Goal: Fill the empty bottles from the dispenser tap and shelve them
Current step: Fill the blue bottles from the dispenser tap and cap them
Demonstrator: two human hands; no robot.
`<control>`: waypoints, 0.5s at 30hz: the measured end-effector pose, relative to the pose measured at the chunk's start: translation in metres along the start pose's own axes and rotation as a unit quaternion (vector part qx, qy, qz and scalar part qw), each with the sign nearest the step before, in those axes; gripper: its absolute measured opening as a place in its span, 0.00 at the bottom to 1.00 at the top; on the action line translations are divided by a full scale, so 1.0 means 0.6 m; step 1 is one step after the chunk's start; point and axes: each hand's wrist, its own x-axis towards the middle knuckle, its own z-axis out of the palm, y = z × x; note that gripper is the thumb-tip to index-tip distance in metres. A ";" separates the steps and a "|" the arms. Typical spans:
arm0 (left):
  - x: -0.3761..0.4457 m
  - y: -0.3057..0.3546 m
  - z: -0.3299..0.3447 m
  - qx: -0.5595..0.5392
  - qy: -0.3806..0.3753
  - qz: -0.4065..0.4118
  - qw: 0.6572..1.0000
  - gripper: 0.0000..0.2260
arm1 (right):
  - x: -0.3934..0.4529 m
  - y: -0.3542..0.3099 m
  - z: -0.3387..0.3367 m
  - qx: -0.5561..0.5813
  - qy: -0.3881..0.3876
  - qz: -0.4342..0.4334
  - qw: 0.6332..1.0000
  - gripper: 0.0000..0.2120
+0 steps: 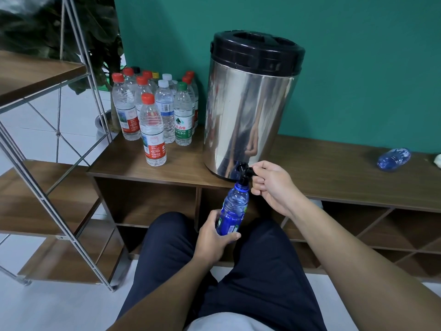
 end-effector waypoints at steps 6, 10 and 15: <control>0.001 -0.002 -0.002 0.009 0.003 0.006 1.000 0.31 | 0.001 -0.001 -0.003 -0.001 -0.008 0.004 1.000 0.09; 0.002 -0.005 -0.003 0.012 0.007 0.010 1.000 0.31 | -0.001 -0.002 -0.003 -0.006 -0.010 0.002 1.000 0.08; 0.001 -0.006 -0.002 0.009 0.002 0.010 1.000 0.29 | -0.002 -0.005 0.000 -0.010 -0.008 0.001 1.000 0.08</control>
